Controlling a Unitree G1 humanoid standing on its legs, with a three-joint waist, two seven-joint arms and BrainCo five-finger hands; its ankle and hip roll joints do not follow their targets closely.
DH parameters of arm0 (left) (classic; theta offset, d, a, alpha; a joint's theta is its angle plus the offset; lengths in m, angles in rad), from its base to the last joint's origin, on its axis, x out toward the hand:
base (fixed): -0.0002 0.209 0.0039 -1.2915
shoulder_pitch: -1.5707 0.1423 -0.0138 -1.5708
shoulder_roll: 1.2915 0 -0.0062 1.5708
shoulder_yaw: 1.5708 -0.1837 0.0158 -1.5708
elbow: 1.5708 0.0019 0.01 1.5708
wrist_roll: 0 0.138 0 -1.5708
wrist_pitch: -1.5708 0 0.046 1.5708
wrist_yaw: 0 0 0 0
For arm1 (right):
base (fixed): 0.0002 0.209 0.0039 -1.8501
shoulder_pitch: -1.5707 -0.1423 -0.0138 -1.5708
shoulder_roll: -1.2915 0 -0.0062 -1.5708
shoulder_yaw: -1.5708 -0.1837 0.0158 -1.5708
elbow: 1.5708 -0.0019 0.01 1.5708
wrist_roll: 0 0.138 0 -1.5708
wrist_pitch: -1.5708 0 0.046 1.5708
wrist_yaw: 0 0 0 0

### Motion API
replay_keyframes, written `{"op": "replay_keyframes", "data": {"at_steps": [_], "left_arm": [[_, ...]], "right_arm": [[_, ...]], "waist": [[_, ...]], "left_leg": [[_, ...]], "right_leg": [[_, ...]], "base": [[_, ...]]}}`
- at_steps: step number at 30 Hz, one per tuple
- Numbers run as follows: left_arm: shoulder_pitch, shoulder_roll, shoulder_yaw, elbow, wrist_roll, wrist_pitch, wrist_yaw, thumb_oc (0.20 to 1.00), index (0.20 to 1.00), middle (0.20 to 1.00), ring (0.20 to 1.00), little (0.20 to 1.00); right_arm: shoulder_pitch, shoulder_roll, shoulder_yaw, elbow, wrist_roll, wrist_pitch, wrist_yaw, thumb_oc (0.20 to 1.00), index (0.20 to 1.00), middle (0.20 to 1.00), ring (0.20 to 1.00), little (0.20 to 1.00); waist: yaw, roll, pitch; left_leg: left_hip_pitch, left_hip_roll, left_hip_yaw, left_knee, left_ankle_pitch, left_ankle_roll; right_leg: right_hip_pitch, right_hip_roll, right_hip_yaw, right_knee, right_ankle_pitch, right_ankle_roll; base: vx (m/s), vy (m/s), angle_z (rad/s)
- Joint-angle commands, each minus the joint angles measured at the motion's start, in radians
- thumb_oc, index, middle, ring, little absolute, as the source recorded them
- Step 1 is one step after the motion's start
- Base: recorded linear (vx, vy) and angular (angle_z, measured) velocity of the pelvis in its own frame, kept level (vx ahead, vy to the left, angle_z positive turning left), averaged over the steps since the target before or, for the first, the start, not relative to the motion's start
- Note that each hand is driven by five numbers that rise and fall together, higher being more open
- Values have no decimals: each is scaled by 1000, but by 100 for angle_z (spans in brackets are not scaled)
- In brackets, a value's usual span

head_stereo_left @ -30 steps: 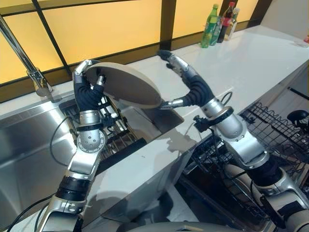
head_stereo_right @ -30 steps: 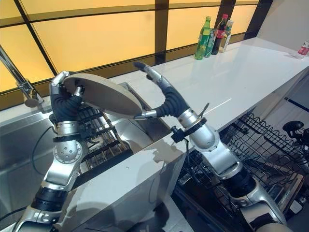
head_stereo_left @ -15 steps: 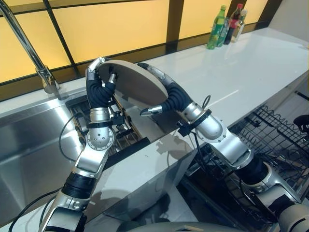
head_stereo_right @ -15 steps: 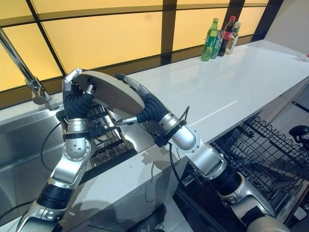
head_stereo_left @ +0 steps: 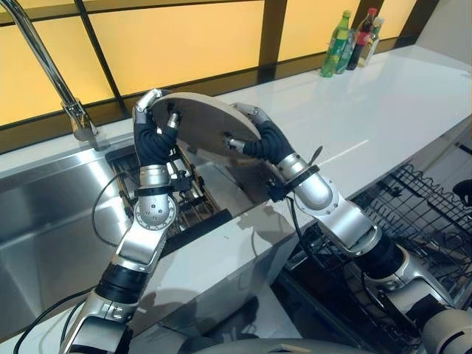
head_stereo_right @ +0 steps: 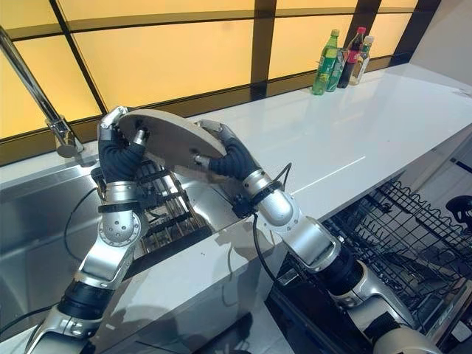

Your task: Pick up plates and place into dishwasher.

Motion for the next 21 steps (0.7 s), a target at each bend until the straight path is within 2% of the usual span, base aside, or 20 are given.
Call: {"op": "replay_keyframes", "data": {"at_steps": [1,8,15,16,17,21], "left_arm": [[-124,2,-30,-14,5,-52,-2,200,200,200,200,200],[-129,-2,-31,-1,12,-67,0,200,200,200,200,200],[-140,-4,-31,7,-6,-53,-5,200,200,200,200,200],[-141,-5,-30,8,-11,-43,-1,379,379,379,379,379],[-142,-6,-29,14,-24,-38,-2,1000,1000,1000,1000,1000],[-138,-6,0,22,-46,-44,37,1000,1000,1000,1000,1000]], "right_arm": [[-82,14,31,-15,-9,-4,53,200,200,200,200,200],[-89,0,29,-7,3,2,71,200,200,200,200,200],[-96,-6,13,6,-11,0,58,200,200,200,200,200],[-99,-8,10,9,-15,-4,52,200,200,200,200,200],[-102,-8,7,12,-21,-5,40,200,200,200,200,200],[-87,-19,-32,9,-83,-3,36,200,200,200,200,200]], "waist": [[23,9,-61],[23,4,-62],[19,6,-60],[19,6,-59],[18,7,-59],[15,8,-63]], "left_leg": [[-23,5,-35,17,-53,22],[-22,7,-36,10,-49,22],[-22,11,-34,11,-47,22],[-21,12,-32,10,-46,21],[-20,13,-30,8,-45,20],[-17,19,-26,-7,-35,17]], "right_leg": [[-25,-37,-10,147,-122,33],[-21,-35,-11,148,-126,32],[-22,-33,-15,157,-129,29],[-21,-34,-17,157,-129,29],[-20,-33,-17,156,-129,29],[-16,-34,-25,149,-126,31]], "base": [[0,0,0],[-8,-3,1],[-32,-11,3],[0,0,0],[0,0,0],[0,0,0]]}}
